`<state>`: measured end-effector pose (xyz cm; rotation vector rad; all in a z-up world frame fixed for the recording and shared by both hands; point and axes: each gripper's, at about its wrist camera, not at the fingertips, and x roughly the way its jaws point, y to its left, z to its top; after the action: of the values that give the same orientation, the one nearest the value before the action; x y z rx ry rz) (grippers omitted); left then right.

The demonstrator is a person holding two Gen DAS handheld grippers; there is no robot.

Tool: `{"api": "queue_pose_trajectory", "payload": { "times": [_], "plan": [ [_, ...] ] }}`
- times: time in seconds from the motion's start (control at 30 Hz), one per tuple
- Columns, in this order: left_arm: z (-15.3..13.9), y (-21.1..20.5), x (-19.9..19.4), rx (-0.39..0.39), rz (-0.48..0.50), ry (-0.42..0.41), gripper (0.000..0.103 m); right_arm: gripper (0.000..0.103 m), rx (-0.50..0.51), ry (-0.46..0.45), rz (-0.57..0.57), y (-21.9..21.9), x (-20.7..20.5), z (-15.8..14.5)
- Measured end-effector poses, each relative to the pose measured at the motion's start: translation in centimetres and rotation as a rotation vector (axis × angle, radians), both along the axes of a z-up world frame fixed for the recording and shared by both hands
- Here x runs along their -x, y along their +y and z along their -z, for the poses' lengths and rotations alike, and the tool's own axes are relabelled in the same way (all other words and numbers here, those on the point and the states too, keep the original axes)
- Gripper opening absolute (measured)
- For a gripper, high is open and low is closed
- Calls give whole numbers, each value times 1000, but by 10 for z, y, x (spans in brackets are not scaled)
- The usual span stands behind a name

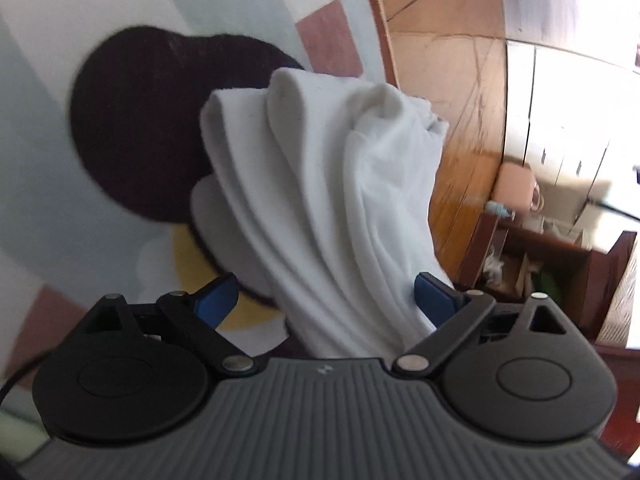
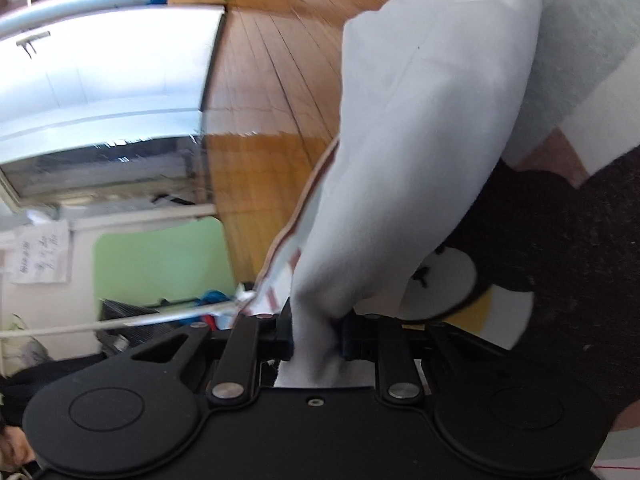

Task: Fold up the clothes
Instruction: 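Carry the lifted folded T-shirt with both grippers toward the clothes stack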

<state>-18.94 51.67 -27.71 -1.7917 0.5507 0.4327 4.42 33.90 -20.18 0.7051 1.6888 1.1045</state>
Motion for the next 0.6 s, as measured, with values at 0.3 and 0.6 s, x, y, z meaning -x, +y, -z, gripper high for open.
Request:
{"api": "queue_pose_trajectory", "payload": {
  "times": [0.3, 0.6],
  "plan": [
    [-40, 5, -21, -389, 49, 36, 16, 45, 10, -260, -86, -31, 1, -1],
    [-37, -1, -23, -464, 124, 126, 15, 61, 130, -183, 143, -55, -39, 32]
  ]
}}
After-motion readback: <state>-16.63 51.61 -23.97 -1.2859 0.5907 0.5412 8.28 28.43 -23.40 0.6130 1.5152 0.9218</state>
